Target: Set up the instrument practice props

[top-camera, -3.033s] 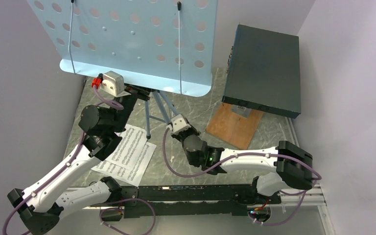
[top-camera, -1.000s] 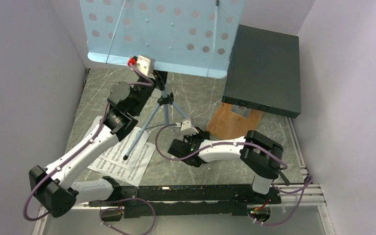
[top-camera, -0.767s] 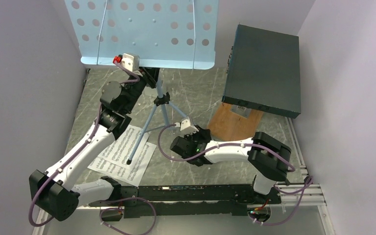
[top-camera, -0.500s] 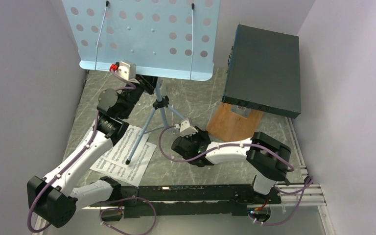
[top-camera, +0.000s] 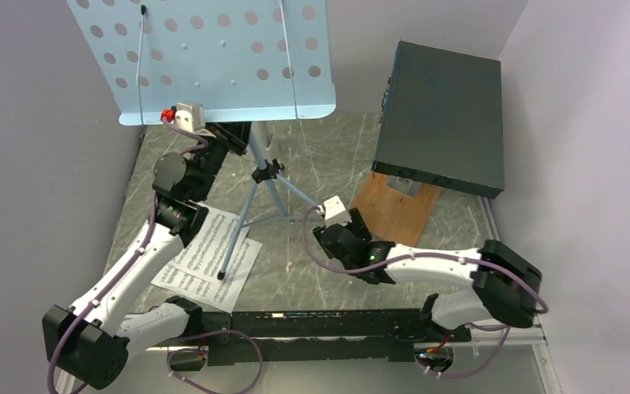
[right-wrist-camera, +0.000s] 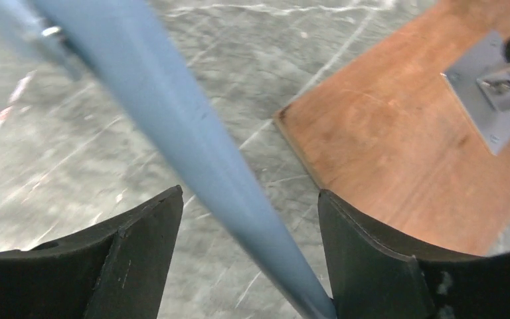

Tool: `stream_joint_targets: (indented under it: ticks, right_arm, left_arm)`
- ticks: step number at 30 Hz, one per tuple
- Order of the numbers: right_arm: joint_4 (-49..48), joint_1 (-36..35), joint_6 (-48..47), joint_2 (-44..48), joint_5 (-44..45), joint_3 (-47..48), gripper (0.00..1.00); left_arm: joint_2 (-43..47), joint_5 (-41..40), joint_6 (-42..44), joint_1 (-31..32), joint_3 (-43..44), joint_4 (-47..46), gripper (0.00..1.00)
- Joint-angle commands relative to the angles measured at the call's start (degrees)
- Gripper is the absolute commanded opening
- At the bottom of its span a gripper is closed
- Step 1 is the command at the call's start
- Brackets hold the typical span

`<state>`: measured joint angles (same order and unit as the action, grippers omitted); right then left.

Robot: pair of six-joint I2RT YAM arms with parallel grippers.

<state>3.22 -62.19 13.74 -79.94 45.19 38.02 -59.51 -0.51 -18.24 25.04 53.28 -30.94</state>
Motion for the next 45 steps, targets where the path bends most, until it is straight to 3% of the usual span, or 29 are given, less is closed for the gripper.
stream_joint_targets:
  ticks: [1,5,8,14,24,31,37,45]
  right_arm:
    - [-9.4,2.3,-4.6,8.1,-20.2,-4.5,0.79]
    - [-11.4,3.9,-6.9,13.1,-30.8,-4.8,0.88]
    - [-11.4,5.0,-7.9,15.2,-35.3,-3.5,0.91]
    - [-12.3,7.9,-7.4,16.6,-38.1,-3.2,0.92]
    - [-13.6,10.4,-5.3,17.7,-41.0,-3.5,0.88]
    - [-11.5,12.0,-6.1,19.2,-38.1,-3.3,0.69]
    - [-9.1,15.9,-7.6,24.3,-36.8,-6.1,0.66]
    - [-11.4,17.8,-18.5,25.7,-41.2,-9.4,0.21]
  left_arm:
    - [0.9,3.3,-6.7,0.5,5.8,-12.7,0.0]
    - [0.0,8.6,-3.0,3.1,7.6,-10.7,0.0]
    - [0.0,6.8,1.9,8.6,8.0,-9.2,0.0]
    - [-1.3,3.9,2.1,14.5,7.5,-9.7,0.0]
    - [-3.5,-13.2,7.9,27.1,4.0,-15.0,0.0]
    - [-6.3,-20.3,14.9,34.2,3.2,-20.6,0.0]
    - [-7.0,-24.0,16.9,36.7,2.4,-22.5,0.0]
    - [-7.9,-26.7,18.6,39.4,1.5,-21.8,0.0]
